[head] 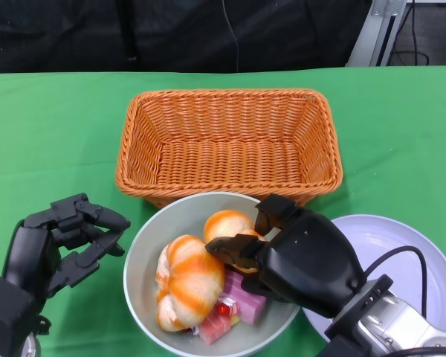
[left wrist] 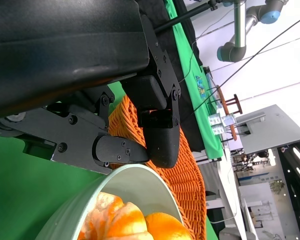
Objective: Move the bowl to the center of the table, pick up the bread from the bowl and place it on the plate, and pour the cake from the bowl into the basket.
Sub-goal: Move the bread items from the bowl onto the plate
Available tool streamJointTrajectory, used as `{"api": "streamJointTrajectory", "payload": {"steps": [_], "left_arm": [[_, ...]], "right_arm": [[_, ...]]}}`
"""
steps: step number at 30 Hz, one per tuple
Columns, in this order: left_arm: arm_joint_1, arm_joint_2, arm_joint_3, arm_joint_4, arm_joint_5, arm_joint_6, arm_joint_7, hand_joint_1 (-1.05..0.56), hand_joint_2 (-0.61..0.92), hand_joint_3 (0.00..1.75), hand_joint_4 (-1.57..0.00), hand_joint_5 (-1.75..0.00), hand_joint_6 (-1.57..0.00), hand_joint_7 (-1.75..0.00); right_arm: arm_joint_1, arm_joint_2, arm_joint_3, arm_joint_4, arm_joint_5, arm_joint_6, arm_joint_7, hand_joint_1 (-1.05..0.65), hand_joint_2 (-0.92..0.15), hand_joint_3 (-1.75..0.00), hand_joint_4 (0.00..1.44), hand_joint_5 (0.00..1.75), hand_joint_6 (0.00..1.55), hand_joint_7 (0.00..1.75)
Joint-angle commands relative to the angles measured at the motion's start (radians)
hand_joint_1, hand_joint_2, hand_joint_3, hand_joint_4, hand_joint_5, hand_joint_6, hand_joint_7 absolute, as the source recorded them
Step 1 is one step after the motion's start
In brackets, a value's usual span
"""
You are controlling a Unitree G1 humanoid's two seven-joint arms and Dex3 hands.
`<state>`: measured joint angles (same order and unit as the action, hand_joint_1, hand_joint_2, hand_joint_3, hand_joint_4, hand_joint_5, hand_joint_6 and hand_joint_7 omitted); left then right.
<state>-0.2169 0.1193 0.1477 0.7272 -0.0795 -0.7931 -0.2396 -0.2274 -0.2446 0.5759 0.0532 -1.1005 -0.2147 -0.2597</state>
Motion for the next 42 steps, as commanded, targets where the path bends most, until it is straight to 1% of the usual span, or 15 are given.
{"api": "streamJointTrajectory", "payload": {"steps": [1, 4, 8, 11, 15, 18, 22, 25, 31, 34, 40, 42], "left_arm": [[0.007, 0.018, 0.004, 0.011, -0.012, -0.018, -0.010, -0.25, 0.92, 0.23, -0.87, -1.25, -0.96, -0.92], [0.006, 0.016, 0.005, 0.014, -0.019, -0.021, -0.016, -0.26, 0.92, 0.22, -0.88, -1.24, -0.96, -0.92], [0.005, 0.016, 0.006, 0.015, -0.019, -0.021, -0.019, -0.26, 0.92, 0.21, -0.89, -1.24, -0.96, -0.92], [0.005, 0.020, 0.005, 0.019, -0.003, -0.026, -0.008, -0.26, 0.92, 0.21, -0.89, -1.23, -0.97, -0.92], [0.007, 0.020, 0.004, 0.022, 0.007, -0.029, 0.002, -0.26, 0.92, 0.22, -0.89, -1.23, -0.96, -0.93], [0.008, 0.019, 0.002, 0.023, 0.014, -0.032, 0.006, -0.27, 0.92, 0.22, -0.88, -1.24, -0.96, -0.93], [0.007, 0.020, 0.003, 0.025, 0.015, -0.032, 0.007, -0.28, 0.92, 0.21, -0.87, -1.24, -0.95, -0.93], [0.002, 0.018, 0.005, 0.034, 0.010, -0.038, 0.007, -0.26, 0.92, 0.21, -0.87, -1.24, -0.96, -0.93], [0.002, 0.018, 0.004, 0.037, 0.012, -0.039, 0.012, -0.29, 0.92, 0.21, -0.87, -1.25, -0.96, -0.93], [-0.002, 0.018, 0.004, 0.045, 0.011, -0.044, 0.012, -0.28, 0.92, 0.21, -0.87, -1.25, -0.96, -0.93], [-0.006, 0.021, 0.003, 0.058, 0.017, -0.054, 0.020, -0.27, 0.92, 0.22, -0.87, -1.25, -0.96, -0.93], [-0.005, 0.022, 0.003, 0.056, 0.021, -0.050, 0.026, -0.26, 0.92, 0.22, -0.87, -1.25, -0.96, -0.93]], "right_arm": [[-0.001, -0.019, 0.005, 0.012, 0.007, 0.000, 0.010, -0.29, -0.92, -0.05, 0.79, 1.10, 1.06, 0.03], [0.000, -0.018, 0.006, 0.013, 0.006, 0.001, 0.012, -0.31, -0.92, -0.05, 0.80, 1.05, 1.06, 0.02], [0.000, -0.018, 0.006, 0.013, 0.006, 0.001, 0.012, -0.31, -0.92, -0.05, 0.81, 1.03, 1.06, 0.02], [-0.003, -0.020, 0.005, 0.028, 0.027, -0.018, 0.011, -0.30, -0.92, -0.03, 0.82, 0.99, 1.06, 0.01], [-0.012, -0.021, 0.005, 0.053, 0.039, -0.038, -0.012, -0.29, -0.92, -0.02, 0.83, 0.99, 1.08, 0.01], [-0.022, -0.023, 0.005, 0.070, 0.046, -0.054, -0.030, -0.27, -0.91, -0.01, 0.80, 1.09, 1.10, 0.02], [-0.030, -0.023, 0.002, 0.089, 0.063, -0.073, -0.045, -0.25, -0.89, 0.00, 0.73, 1.27, 1.14, 0.02], [-0.038, -0.019, 0.001, 0.108, 0.071, -0.083, -0.064, -0.27, -0.87, 0.00, 0.71, 1.33, 1.15, 0.02], [-0.049, -0.022, 0.003, 0.132, 0.067, -0.093, -0.093, -0.24, -0.90, -0.01, 0.70, 1.44, 1.19, 0.03], [-0.053, -0.020, 0.004, 0.146, 0.063, -0.094, -0.111, -0.25, -0.91, -0.01, 0.70, 1.46, 1.19, 0.03], [-0.068, -0.015, 0.010, 0.186, 0.062, -0.114, -0.167, -0.28, -0.92, -0.03, 0.76, 1.43, 1.21, 0.03], [-0.071, -0.013, 0.012, 0.197, 0.062, -0.116, -0.179, -0.27, -0.92, -0.02, 0.77, 1.46, 1.22, 0.03]]}}
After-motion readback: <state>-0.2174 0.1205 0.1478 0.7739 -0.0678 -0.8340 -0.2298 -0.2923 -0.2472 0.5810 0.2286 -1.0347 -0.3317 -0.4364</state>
